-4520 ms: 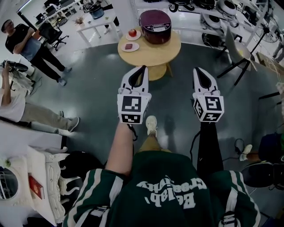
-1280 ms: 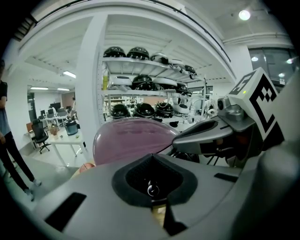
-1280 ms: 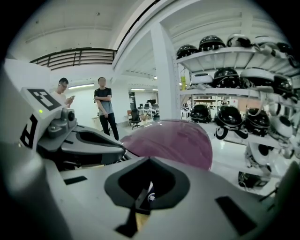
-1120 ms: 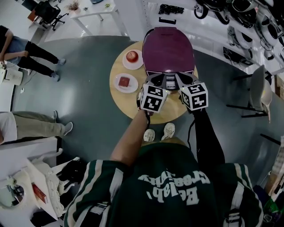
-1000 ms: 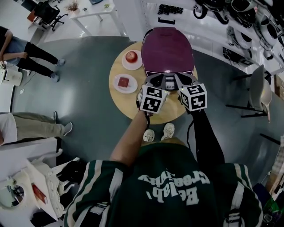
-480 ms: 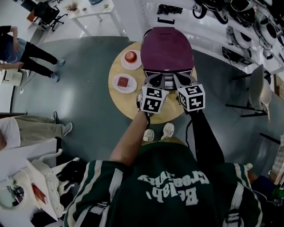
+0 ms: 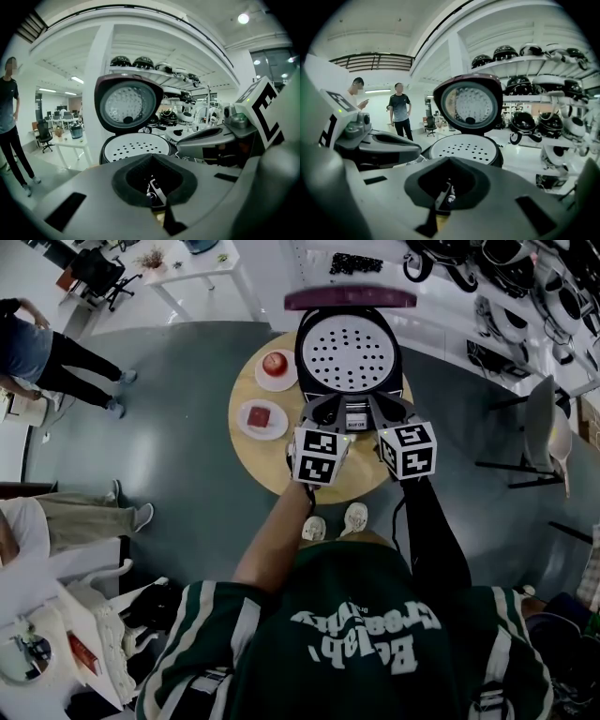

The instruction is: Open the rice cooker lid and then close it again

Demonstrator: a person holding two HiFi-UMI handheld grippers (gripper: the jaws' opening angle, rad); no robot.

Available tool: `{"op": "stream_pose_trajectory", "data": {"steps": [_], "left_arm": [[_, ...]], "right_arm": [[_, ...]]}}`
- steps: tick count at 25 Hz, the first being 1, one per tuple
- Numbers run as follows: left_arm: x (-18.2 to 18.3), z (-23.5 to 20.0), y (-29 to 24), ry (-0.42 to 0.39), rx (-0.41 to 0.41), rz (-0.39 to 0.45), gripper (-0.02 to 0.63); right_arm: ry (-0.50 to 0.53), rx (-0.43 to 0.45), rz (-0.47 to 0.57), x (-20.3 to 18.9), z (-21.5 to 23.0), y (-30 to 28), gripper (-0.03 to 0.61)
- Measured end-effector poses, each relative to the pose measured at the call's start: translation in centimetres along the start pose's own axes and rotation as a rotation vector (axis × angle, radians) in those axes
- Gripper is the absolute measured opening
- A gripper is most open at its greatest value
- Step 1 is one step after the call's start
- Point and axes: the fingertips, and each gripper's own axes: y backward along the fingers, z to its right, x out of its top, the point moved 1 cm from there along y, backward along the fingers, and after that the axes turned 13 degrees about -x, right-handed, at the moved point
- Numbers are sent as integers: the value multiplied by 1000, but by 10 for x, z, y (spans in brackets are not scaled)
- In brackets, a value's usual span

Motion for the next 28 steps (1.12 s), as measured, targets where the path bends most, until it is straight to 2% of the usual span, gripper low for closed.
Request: {"op": "stream_pose_trajectory", "data": {"steps": [8,15,21,28], "left_arm": [[9,-1,4,-8,0,7,-5],[23,-12,13,-13,38,39,-5],[56,-24,24,-15,82,107,-5],[125,-49,32,-66,159,218,-5]], "right_arm": [[-11,5,4,2,0,0,5],[-46,8,50,16,8,3,5],[-56,16,135,52,20,4,5],[-61,57,271,122,38,-5,5]]}}
